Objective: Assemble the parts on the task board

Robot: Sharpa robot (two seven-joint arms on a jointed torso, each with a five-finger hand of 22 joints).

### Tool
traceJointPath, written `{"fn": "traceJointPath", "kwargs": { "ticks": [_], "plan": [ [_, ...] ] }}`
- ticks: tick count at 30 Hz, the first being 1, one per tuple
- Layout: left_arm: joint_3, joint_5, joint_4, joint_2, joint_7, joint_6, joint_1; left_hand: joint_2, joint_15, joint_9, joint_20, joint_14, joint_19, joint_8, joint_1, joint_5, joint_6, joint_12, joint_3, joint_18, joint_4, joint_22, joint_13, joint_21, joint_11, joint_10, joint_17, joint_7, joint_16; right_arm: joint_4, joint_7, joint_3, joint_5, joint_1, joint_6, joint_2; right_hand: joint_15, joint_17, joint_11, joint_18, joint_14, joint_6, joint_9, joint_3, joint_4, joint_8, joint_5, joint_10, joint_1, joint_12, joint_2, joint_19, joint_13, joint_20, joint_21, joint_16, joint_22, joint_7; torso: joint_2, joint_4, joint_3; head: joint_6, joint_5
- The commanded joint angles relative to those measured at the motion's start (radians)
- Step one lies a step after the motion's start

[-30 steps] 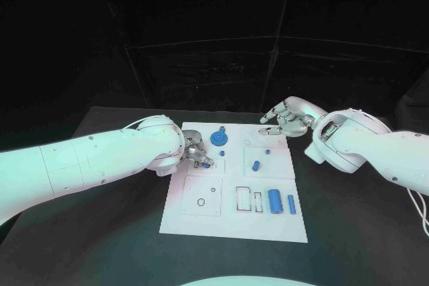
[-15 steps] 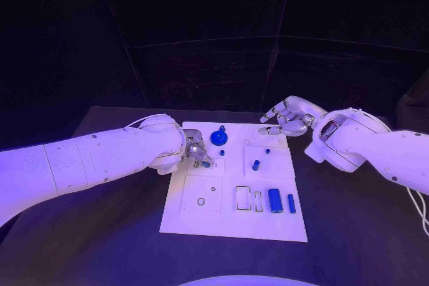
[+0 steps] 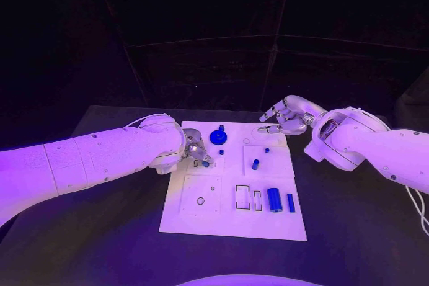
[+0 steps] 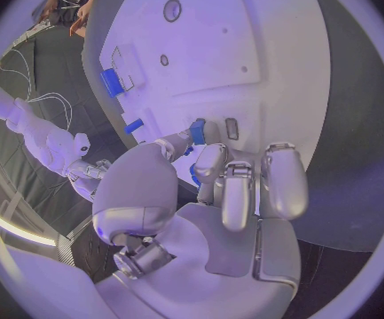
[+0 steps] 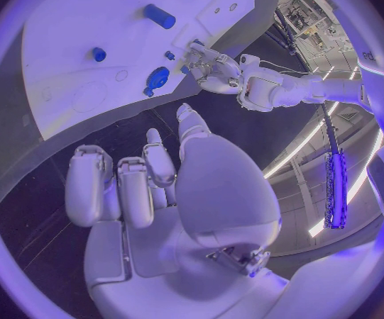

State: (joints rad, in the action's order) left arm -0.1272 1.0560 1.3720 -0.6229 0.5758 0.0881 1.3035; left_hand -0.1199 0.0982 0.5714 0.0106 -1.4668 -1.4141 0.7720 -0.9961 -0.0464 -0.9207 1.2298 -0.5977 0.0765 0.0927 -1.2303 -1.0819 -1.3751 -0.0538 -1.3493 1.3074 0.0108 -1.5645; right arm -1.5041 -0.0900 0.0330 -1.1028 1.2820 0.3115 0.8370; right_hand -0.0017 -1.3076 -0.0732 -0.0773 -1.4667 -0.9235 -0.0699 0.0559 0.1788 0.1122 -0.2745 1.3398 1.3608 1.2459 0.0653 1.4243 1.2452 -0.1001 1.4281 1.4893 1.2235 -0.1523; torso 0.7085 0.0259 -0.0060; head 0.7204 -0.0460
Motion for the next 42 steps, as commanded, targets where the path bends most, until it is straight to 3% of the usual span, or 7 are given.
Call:
{"fn": "traceJointPath", "kwargs": {
  "ticks": [1, 20, 29, 42],
  "plan": [
    [-0.001, 0.004, 0.004, 0.000, 0.009, 0.019, -0.002, 0.002, 0.006, 0.001, 0.000, -0.104, -0.007, 0.004, 0.010, -0.005, -0.006, 0.004, 0.004, -0.006, 0.002, -0.001, -0.001, -0.006, 0.001, -0.007, 0.263, 0.001, -0.006, 0.000, 0.006, 0.000, -0.003, 0.002, -0.006, -0.001, -0.008, -0.102, 0.006, 0.009, -0.067, -0.005, 0.000, 0.005, 0.002, 0.007, -0.004, 0.000, -0.007, 0.001, -0.006, -0.005, 0.000, 0.005, -0.005, -0.002, -0.001, -0.003, 0.000, 0.0008, -0.0005, -0.001, 0.000],
    [-0.001, 0.004, -0.001, 0.003, 0.013, 0.012, -0.002, 0.002, 0.008, 0.002, -0.004, -0.104, -0.015, 0.014, 0.081, -0.005, -0.017, 0.012, 0.022, -0.009, 0.044, -0.016, -0.006, -0.014, -0.001, -0.016, 0.263, -0.001, -0.006, 0.005, 0.006, 0.000, -0.003, 0.002, -0.002, -0.002, -0.009, -0.099, 0.006, 0.008, -0.067, -0.003, 0.000, 0.027, 0.023, 0.011, -0.023, -0.001, -0.029, 0.000, -0.007, -0.007, -0.004, 0.005, -0.008, -0.006, -0.006, -0.002, 0.000, 0.0000, 0.0002, -0.001, 0.001],
    [-0.001, 0.004, -0.002, 0.004, 0.012, 0.011, -0.002, -0.013, 0.008, 0.003, -0.004, -0.104, -0.017, 0.021, 0.146, -0.005, -0.023, 0.015, 0.116, -0.010, 0.090, -0.023, -0.007, -0.017, -0.001, -0.019, 0.263, -0.001, -0.006, 0.007, 0.006, 0.000, -0.003, 0.002, -0.001, -0.002, -0.009, -0.094, 0.006, 0.007, -0.066, -0.001, 0.000, 0.049, 0.038, 0.014, -0.034, -0.005, -0.042, -0.004, -0.005, -0.010, -0.011, 0.005, -0.012, -0.010, -0.014, -0.002, 0.000, 0.0009, -0.0001, -0.002, 0.002],
    [0.001, 0.004, 0.016, -0.009, 0.012, 0.000, 0.000, -0.001, 0.010, 0.002, -0.006, -0.104, -0.018, 0.024, 0.140, -0.005, -0.021, 0.017, 0.228, -0.010, 0.116, -0.027, -0.006, -0.017, -0.003, -0.020, 0.263, -0.004, -0.006, 0.013, 0.007, 0.000, -0.003, 0.002, 0.002, -0.003, -0.008, -0.093, 0.005, 0.007, -0.066, 0.002, 0.001, 0.078, 0.063, 0.018, -0.030, -0.006, -0.062, -0.004, -0.005, -0.011, -0.014, 0.005, -0.015, -0.012, -0.018, -0.003, 0.000, 0.0002, -0.0003, -0.003, 0.004]
  ]
}}
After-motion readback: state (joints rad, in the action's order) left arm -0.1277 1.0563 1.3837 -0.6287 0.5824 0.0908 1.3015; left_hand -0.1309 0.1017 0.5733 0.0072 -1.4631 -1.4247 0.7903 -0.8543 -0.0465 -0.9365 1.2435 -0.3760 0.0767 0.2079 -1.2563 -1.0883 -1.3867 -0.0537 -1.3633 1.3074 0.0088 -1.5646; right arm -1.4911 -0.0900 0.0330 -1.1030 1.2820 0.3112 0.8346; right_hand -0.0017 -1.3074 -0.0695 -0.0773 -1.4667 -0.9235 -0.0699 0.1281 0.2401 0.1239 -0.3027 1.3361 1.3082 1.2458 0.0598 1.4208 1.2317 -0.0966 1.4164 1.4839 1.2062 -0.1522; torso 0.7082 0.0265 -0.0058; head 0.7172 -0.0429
